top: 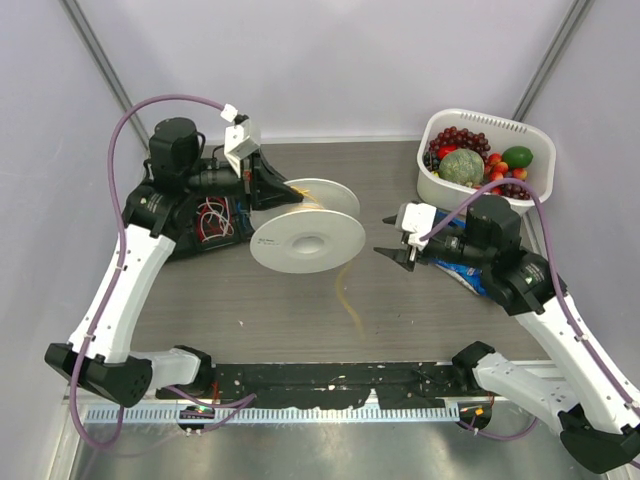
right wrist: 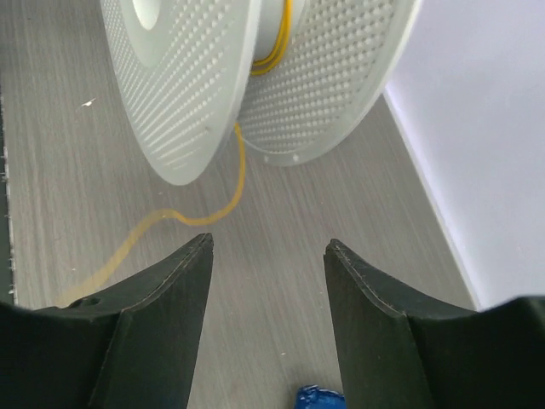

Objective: Wrap the cables

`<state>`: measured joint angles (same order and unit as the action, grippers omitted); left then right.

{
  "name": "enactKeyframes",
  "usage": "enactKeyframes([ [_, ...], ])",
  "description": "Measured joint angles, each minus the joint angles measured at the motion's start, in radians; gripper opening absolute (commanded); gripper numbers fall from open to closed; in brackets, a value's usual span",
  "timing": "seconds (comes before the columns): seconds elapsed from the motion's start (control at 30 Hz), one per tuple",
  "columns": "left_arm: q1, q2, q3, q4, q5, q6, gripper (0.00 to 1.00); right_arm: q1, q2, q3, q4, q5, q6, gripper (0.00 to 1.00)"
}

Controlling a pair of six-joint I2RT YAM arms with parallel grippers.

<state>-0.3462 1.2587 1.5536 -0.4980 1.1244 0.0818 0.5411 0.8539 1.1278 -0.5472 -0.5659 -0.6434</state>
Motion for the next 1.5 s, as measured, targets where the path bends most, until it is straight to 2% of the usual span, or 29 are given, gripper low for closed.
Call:
enactKeyframes([
  [0.1, 0.001, 0.003, 0.000, 0.040, 0.007, -0.059, 0.00, 0.000, -0.021, -0.035, 0.010, -0.014, 0.056, 0.59],
  [0.33, 0.008, 0.011, 0.004, 0.283, -0.059, -0.340, 0.00, 0.000, -0.127, -0.217, 0.122, 0.040, 0.230, 0.57],
  [0.53, 0.008, 0.062, 0.074, 0.375, -0.133, -0.499, 0.00, 0.000, -0.149, -0.263, 0.187, 0.093, 0.281, 0.57],
  [0.77, 0.008, 0.080, 0.150, 0.407, -0.211, -0.584, 0.00, 0.000, -0.109, -0.314, 0.212, 0.104, 0.278, 0.70],
  [0.97, 0.008, 0.104, 0.198, 0.446, -0.253, -0.645, 0.00, 0.000, -0.095, -0.358, 0.249, 0.164, 0.393, 0.71],
  [1.03, 0.008, 0.113, 0.203, 0.465, -0.264, -0.673, 0.00, 0.000, -0.095, -0.358, 0.250, 0.161, 0.428, 0.67],
  [1.1, 0.008, 0.129, 0.216, 0.486, -0.273, -0.705, 0.00, 0.000, -0.095, -0.358, 0.253, 0.148, 0.462, 0.58],
  [1.13, 0.008, 0.135, 0.222, 0.496, -0.277, -0.718, 0.00, 0.000, -0.096, -0.359, 0.257, 0.141, 0.480, 0.48],
  [1.17, 0.008, 0.146, 0.231, 0.510, -0.284, -0.737, 0.00, 0.000, -0.097, -0.360, 0.259, 0.134, 0.497, 0.44],
  [1.2, 0.008, 0.153, 0.237, 0.523, -0.290, -0.754, 0.00, 0.000, -0.097, -0.361, 0.265, 0.127, 0.516, 0.36],
  [1.3, 0.008, 0.168, 0.251, 0.549, -0.300, -0.785, 0.00, 0.000, -0.100, -0.371, 0.280, 0.113, 0.546, 0.23],
  [1.37, 0.008, 0.173, 0.258, 0.562, -0.309, -0.801, 0.00, 0.000, -0.102, -0.379, 0.282, 0.104, 0.565, 0.16],
  [1.5, 0.008, 0.173, 0.260, 0.576, -0.316, -0.813, 0.00, 0.000, -0.101, -0.386, 0.291, 0.080, 0.593, 0.12],
])
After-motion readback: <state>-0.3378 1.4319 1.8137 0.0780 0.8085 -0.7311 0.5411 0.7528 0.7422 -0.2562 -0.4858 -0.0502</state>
